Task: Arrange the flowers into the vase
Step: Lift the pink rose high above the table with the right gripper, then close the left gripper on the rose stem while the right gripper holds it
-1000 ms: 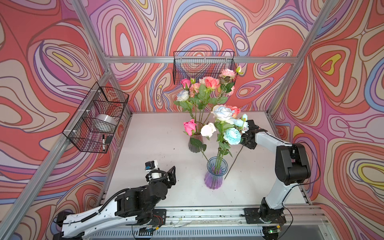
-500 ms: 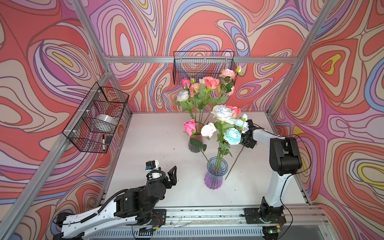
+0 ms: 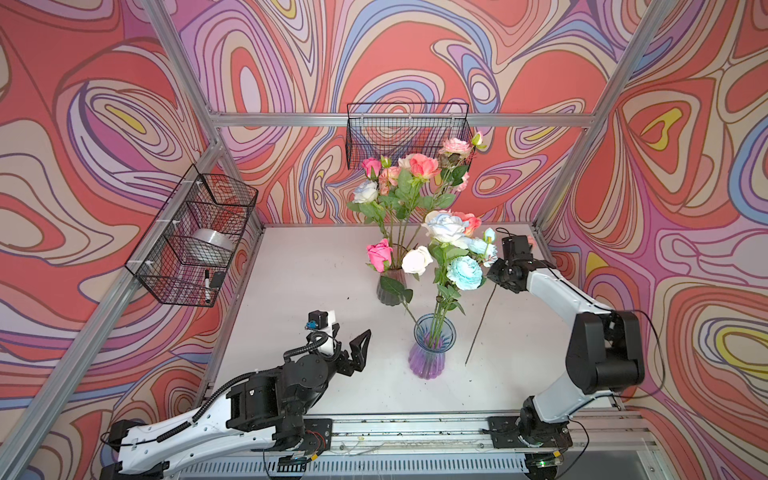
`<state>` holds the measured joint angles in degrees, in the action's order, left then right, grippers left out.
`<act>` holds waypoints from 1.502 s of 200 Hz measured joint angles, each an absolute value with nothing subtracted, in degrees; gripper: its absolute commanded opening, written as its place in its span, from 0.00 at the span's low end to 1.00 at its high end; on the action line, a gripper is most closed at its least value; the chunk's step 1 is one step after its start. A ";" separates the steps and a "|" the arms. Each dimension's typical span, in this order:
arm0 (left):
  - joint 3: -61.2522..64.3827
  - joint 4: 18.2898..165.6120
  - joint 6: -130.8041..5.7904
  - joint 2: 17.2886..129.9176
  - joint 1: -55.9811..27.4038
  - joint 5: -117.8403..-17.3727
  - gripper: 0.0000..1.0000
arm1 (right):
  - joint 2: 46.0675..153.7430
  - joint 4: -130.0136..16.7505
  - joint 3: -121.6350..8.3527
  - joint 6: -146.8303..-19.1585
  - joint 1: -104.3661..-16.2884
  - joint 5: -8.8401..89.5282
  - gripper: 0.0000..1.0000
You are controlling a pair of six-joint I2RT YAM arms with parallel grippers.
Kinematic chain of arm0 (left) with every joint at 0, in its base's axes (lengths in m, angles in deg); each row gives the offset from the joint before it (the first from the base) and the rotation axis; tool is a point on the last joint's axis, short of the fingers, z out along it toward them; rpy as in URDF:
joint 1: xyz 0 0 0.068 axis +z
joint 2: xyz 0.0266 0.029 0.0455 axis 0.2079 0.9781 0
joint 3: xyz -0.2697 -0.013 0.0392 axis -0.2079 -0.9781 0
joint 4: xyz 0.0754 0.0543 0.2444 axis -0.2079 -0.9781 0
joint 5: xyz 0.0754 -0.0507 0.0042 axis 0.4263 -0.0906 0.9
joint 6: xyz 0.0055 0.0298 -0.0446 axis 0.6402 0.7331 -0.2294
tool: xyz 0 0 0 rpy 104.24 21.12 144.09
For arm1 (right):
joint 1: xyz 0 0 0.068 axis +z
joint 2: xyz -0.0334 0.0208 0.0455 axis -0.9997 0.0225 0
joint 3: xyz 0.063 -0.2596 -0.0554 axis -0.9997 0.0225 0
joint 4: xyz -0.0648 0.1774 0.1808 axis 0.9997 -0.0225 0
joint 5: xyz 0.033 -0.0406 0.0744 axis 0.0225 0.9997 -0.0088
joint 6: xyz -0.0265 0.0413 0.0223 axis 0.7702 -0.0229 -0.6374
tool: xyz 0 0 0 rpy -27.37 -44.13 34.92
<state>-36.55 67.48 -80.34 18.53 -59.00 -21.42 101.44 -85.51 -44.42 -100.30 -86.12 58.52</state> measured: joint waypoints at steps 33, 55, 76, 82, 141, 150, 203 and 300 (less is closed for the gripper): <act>-31.61 69.19 -75.57 22.70 -59.00 -28.87 0.81 | 88.92 -86.06 -39.29 -99.58 -86.12 57.58 0.00; -25.95 69.49 -72.95 27.80 -59.00 -33.94 0.76 | 79.85 -87.15 -39.05 -98.72 -86.12 56.77 0.00; -19.98 69.97 -70.63 33.46 -59.00 -39.03 0.70 | 71.57 -87.76 -40.53 -98.09 -86.12 54.80 0.00; -18.08 70.10 -70.00 35.16 -59.00 -40.56 0.68 | 69.86 -87.94 -41.36 -97.92 -86.12 53.93 0.00; -3.87 71.24 -66.30 48.87 -60.49 -50.16 0.61 | 59.44 -88.77 -51.24 -97.35 -86.12 42.28 0.00; -2.47 71.76 -65.52 50.09 -61.23 -50.62 0.61 | 57.77 -88.51 -51.57 -97.33 -86.12 40.24 0.00; 8.52 73.12 -62.76 59.91 -63.44 -51.14 0.66 | 51.52 -80.70 -50.85 -100.21 -86.12 25.95 0.00; 27.58 74.21 -64.29 79.10 -63.44 -49.68 0.53 | 48.83 -69.62 -46.46 -105.94 -86.12 14.50 0.00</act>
<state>27.58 74.21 -64.29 79.10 -63.44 -49.68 48.83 -69.62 -46.46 -105.94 -86.12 14.50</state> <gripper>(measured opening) 0.579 0.049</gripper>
